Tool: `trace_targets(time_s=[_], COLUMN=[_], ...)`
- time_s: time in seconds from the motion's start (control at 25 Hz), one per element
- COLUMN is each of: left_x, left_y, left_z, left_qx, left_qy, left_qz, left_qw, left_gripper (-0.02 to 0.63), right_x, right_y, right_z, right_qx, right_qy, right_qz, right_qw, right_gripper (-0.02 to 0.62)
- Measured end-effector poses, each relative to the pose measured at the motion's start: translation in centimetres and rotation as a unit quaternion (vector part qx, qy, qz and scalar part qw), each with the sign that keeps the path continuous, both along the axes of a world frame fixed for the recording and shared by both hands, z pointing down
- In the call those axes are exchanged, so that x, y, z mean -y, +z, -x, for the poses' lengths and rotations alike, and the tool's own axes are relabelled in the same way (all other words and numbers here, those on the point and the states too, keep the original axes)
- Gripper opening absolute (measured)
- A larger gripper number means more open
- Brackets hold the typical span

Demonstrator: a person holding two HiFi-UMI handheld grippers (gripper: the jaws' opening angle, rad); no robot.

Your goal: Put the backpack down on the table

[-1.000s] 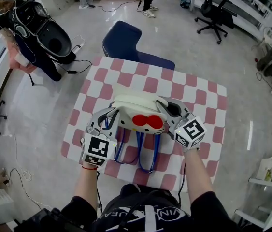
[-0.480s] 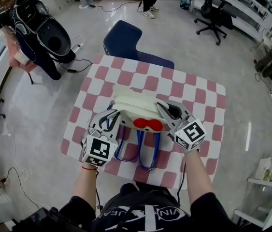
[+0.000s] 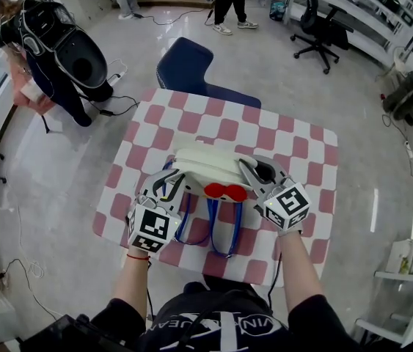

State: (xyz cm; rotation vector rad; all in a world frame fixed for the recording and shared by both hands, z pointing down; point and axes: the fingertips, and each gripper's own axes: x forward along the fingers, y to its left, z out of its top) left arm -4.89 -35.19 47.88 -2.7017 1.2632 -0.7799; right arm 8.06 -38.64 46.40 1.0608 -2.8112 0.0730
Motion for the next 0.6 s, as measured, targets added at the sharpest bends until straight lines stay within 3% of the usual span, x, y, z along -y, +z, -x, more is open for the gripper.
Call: trace_targets(time_s=[0.36,0.6], left_x=[0.1,0.2], left_y=[0.2,0.4], left_z=[-0.1,0.0], left_qx=[-0.011,-0.009], left_qy=[-0.009,-0.012], left_qz=[0.003,0.006], left_qw=[0.9999,0.9999], left_gripper=[0.057,0.063], right_x=[0.2,0.1], right_y=[0.2,-0.3], right_z=[-1.1,-1.6], right_qx=[-0.012,-0.01], right_qy=[0.043,0.065], right_qz=[0.011,0.014], right_qw=[0.999,0.998], right_gripper=[0.068,0.072])
